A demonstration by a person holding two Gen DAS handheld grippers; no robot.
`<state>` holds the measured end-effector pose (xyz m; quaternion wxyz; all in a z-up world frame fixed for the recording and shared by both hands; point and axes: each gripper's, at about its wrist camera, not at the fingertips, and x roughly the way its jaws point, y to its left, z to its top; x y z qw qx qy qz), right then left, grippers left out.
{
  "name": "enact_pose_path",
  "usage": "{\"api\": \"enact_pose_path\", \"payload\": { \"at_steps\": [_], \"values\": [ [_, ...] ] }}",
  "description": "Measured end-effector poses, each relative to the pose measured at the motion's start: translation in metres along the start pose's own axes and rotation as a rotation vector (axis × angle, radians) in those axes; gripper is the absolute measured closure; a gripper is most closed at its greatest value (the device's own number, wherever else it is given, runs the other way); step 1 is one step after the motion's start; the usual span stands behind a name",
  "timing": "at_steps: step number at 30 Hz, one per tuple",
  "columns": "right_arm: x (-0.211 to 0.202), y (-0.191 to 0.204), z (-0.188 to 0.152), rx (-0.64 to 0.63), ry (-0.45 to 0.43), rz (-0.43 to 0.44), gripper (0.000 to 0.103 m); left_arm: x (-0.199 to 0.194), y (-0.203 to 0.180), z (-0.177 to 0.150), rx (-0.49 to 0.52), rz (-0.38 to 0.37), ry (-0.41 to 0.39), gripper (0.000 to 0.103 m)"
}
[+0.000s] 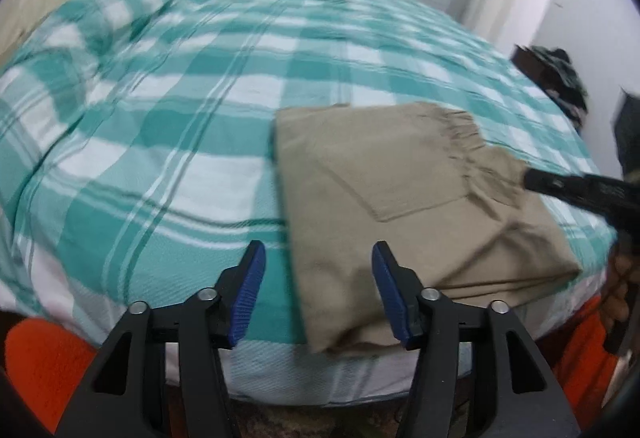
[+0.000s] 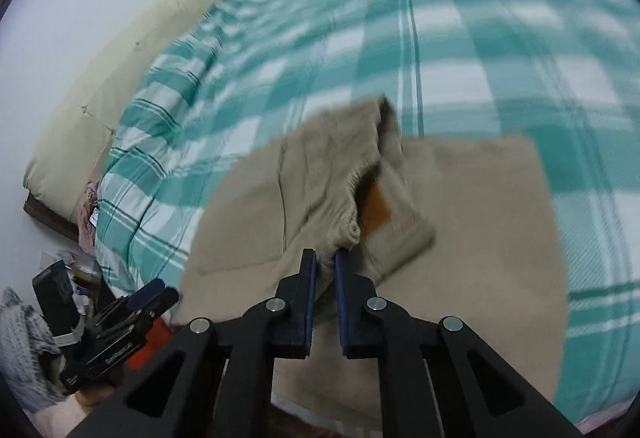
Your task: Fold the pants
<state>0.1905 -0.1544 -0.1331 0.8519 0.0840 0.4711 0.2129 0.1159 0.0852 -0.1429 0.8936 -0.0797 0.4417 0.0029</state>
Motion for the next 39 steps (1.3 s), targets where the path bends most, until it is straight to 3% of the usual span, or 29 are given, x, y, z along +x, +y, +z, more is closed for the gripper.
{"api": "enact_pose_path", "payload": {
  "at_steps": [3, 6, 8, 10, 11, 14, 17, 20, 21, 23, 24, 25, 27, 30, 34, 37, 39],
  "values": [
    [0.009, -0.007, 0.003, -0.053, 0.01, -0.089, 0.095, 0.018, -0.017, -0.004, 0.067, 0.0, 0.057, 0.041],
    [0.017, -0.029, 0.003, 0.03, 0.034, -0.032, 0.095, 0.025, -0.022, -0.008, 0.082, 0.012, 0.069, 0.041],
    [0.009, -0.042, 0.0, 0.114, 0.017, 0.024, 0.082, 0.024, -0.019, -0.007, 0.066, -0.004, 0.068, 0.04],
    [0.002, -0.051, -0.001, 0.159, 0.008, 0.062, 0.042, 0.026, -0.016, -0.006, 0.048, -0.012, 0.072, 0.04],
    [0.002, -0.054, -0.001, 0.175, 0.012, 0.087, 0.039, 0.027, -0.016, -0.006, 0.042, -0.014, 0.074, 0.04],
    [0.014, -0.053, 0.003, 0.175, 0.068, 0.132, 0.039, 0.027, -0.017, -0.007, 0.049, -0.006, 0.071, 0.039],
    [0.035, -0.05, 0.006, 0.134, 0.141, 0.083, 0.04, 0.028, -0.018, -0.008, 0.057, -0.003, 0.068, 0.038],
    [0.045, -0.06, 0.014, 0.189, 0.115, 0.096, 0.041, 0.028, -0.014, -0.009, 0.046, -0.011, 0.073, 0.037],
    [0.046, -0.063, 0.015, 0.218, 0.105, 0.112, 0.057, 0.027, -0.012, -0.009, 0.038, -0.017, 0.078, 0.037],
    [0.048, -0.067, 0.017, 0.253, 0.096, 0.154, 0.071, 0.021, -0.005, -0.004, 0.01, -0.03, 0.087, 0.037],
    [0.044, -0.064, 0.018, 0.243, 0.084, 0.161, 0.079, 0.016, 0.0, -0.001, -0.011, -0.031, 0.081, 0.037],
    [0.038, -0.06, 0.02, 0.229, 0.074, 0.173, 0.081, 0.008, 0.007, 0.002, -0.038, -0.041, 0.065, 0.036],
    [0.021, -0.05, 0.023, 0.217, 0.042, 0.204, 0.082, -0.008, 0.026, 0.01, -0.107, -0.067, 0.021, 0.029],
    [-0.017, -0.036, 0.033, 0.215, -0.03, 0.266, 0.082, -0.03, 0.051, 0.018, -0.182, -0.068, -0.034, 0.028],
    [-0.06, -0.039, 0.033, 0.254, -0.108, 0.262, 0.082, -0.044, 0.063, 0.011, -0.177, -0.046, -0.045, 0.025],
    [-0.084, -0.069, 0.008, 0.331, -0.158, 0.21, 0.082, -0.038, 0.058, -0.003, -0.139, -0.038, -0.002, 0.024],
    [-0.081, -0.095, -0.016, 0.396, -0.14, 0.158, 0.082, -0.029, 0.051, -0.011, -0.109, -0.028, 0.035, 0.024]
  ]
}}
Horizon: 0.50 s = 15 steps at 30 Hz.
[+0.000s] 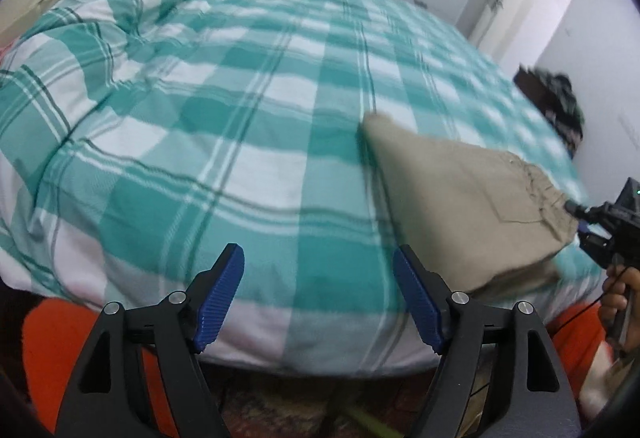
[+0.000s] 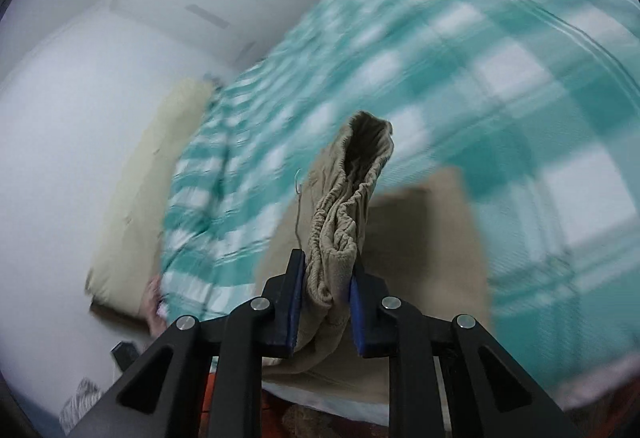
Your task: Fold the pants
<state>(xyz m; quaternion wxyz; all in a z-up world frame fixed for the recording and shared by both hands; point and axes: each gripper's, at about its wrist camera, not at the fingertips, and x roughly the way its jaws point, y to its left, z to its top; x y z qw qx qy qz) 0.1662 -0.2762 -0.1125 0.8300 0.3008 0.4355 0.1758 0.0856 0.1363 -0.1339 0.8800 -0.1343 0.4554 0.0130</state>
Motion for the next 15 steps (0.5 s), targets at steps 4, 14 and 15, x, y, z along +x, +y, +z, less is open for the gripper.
{"api": "enact_pose_path", "payload": {
  "at_steps": [4, 14, 15],
  "values": [
    [0.015, -0.046, -0.029, 0.078, 0.035, -0.087, 0.082, 0.004, -0.02, 0.0, 0.06, -0.014, 0.018, 0.025],
    [0.012, -0.035, -0.02, -0.01, 0.011, -0.106, 0.082, 0.018, -0.094, -0.037, 0.425, 0.006, 0.058, 0.014],
    [0.011, -0.039, -0.021, 0.0, 0.011, -0.098, 0.082, 0.025, -0.096, -0.037, 0.424, 0.036, 0.068, 0.014]
  ]
}}
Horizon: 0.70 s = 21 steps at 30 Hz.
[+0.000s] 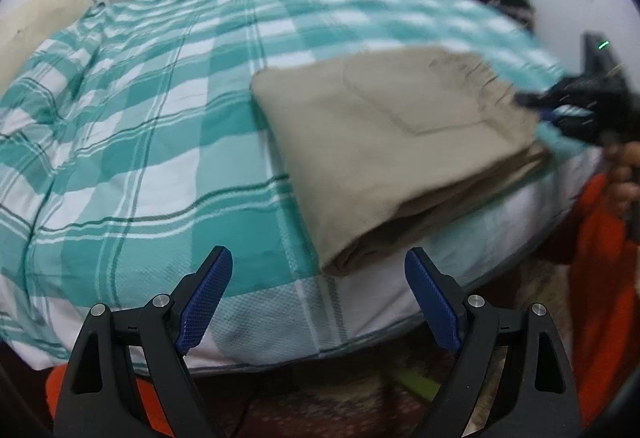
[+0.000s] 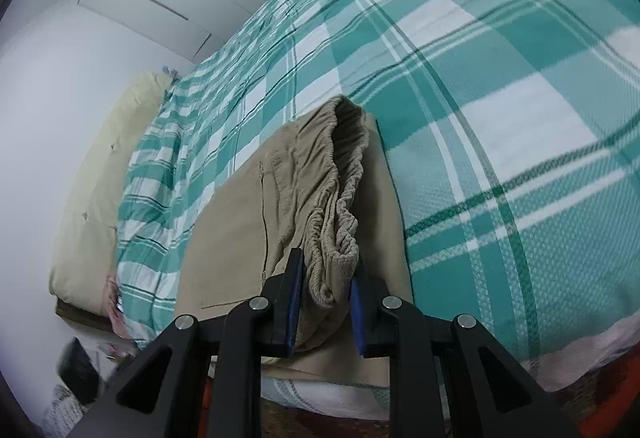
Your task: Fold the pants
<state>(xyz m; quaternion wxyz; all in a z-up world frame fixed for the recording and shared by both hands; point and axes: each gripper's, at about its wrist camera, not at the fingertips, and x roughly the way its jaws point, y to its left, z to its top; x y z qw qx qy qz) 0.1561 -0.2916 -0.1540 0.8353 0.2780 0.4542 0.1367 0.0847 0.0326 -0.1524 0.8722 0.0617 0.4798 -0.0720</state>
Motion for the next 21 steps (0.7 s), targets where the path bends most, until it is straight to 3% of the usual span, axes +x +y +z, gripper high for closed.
{"api": "enact_pose_path", "payload": {
  "at_steps": [5, 10, 21],
  "values": [
    [-0.001, 0.002, -0.003, -0.018, -0.008, 0.001, 0.082, 0.02, 0.01, 0.009, -0.086, 0.114, 0.043, 0.019],
    [-0.002, 0.005, -0.005, -0.039, -0.011, -0.009, 0.082, 0.026, 0.047, -0.016, -0.292, 0.013, 0.136, 0.023],
    [0.001, 0.004, -0.011, -0.084, -0.013, -0.072, 0.073, 0.005, 0.029, -0.014, -0.174, 0.156, 0.147, 0.018]
  ]
}}
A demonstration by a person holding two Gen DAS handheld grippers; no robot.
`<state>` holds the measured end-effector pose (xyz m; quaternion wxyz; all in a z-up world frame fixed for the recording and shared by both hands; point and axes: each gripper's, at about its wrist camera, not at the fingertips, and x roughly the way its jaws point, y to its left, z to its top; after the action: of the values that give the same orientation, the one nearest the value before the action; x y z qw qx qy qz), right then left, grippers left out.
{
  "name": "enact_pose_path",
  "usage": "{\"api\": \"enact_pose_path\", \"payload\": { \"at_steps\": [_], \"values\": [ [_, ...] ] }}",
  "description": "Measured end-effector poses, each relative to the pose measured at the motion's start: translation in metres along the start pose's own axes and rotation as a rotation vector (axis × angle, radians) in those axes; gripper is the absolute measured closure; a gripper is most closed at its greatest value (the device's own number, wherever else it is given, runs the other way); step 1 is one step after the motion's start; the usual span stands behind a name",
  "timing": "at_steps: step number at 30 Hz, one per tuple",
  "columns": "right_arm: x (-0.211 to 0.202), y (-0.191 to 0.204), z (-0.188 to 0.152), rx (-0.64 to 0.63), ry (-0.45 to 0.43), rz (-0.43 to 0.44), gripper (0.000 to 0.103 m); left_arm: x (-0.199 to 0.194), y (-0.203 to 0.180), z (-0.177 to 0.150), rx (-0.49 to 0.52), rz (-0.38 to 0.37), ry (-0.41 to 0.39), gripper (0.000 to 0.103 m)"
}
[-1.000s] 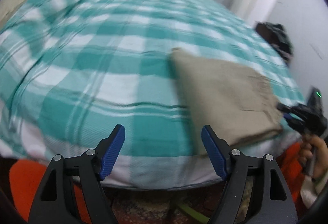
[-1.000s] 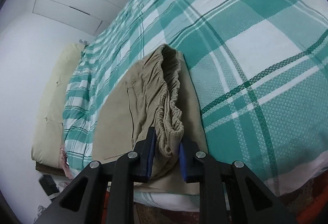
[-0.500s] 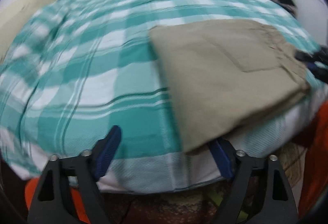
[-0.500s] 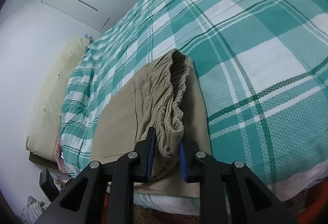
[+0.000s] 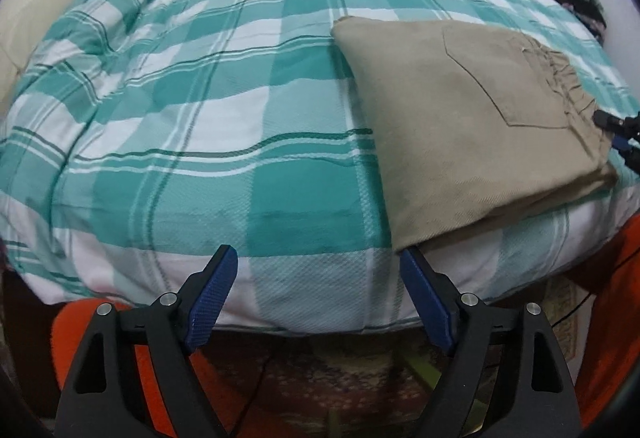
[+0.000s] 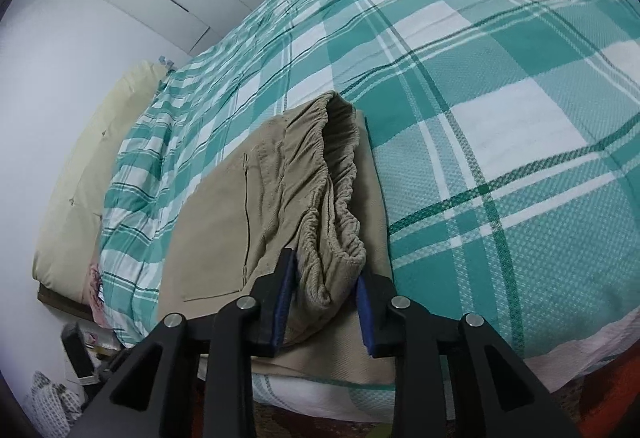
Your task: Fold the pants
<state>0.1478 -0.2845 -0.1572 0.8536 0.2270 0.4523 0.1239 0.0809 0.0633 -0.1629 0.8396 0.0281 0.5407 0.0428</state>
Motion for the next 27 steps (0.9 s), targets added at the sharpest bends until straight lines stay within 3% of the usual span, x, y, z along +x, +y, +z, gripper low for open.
{"api": "enact_pose_path", "payload": {
  "at_steps": [8, 13, 17, 18, 19, 21, 23, 25, 26, 27],
  "values": [
    [-0.004, 0.007, -0.001, -0.039, -0.01, -0.053, 0.059, -0.007, 0.004, 0.0, 0.02, 0.059, -0.005, 0.018],
    [-0.015, 0.004, 0.001, -0.059, -0.017, -0.102, 0.05, -0.015, 0.011, -0.001, 0.044, 0.013, 0.009, 0.018],
    [-0.031, -0.004, 0.022, -0.066, -0.042, -0.122, 0.039, -0.019, 0.043, 0.02, -0.065, -0.151, -0.008, 0.014],
    [-0.032, -0.007, 0.028, -0.057, -0.037, -0.115, 0.03, -0.016, 0.048, 0.029, -0.101, -0.202, -0.012, 0.014],
    [-0.03, -0.012, 0.038, -0.03, -0.008, -0.078, 0.022, -0.01, 0.051, 0.038, -0.126, -0.253, -0.018, 0.013],
    [-0.016, -0.022, 0.048, 0.016, 0.062, -0.003, 0.02, 0.012, 0.047, 0.059, -0.14, -0.335, 0.002, 0.012],
    [0.011, -0.03, 0.055, 0.066, 0.161, 0.081, 0.02, 0.044, 0.032, 0.076, -0.138, -0.399, 0.074, 0.012],
    [0.038, -0.031, 0.056, 0.069, 0.25, 0.115, 0.02, 0.081, 0.015, 0.088, -0.161, -0.509, 0.176, 0.012],
    [0.056, -0.027, 0.056, 0.051, 0.299, 0.129, 0.019, 0.091, 0.01, 0.09, -0.183, -0.552, 0.215, 0.021],
    [0.064, -0.025, 0.054, 0.037, 0.323, 0.14, 0.025, 0.099, 0.005, 0.092, -0.222, -0.596, 0.245, 0.057]
  ]
}}
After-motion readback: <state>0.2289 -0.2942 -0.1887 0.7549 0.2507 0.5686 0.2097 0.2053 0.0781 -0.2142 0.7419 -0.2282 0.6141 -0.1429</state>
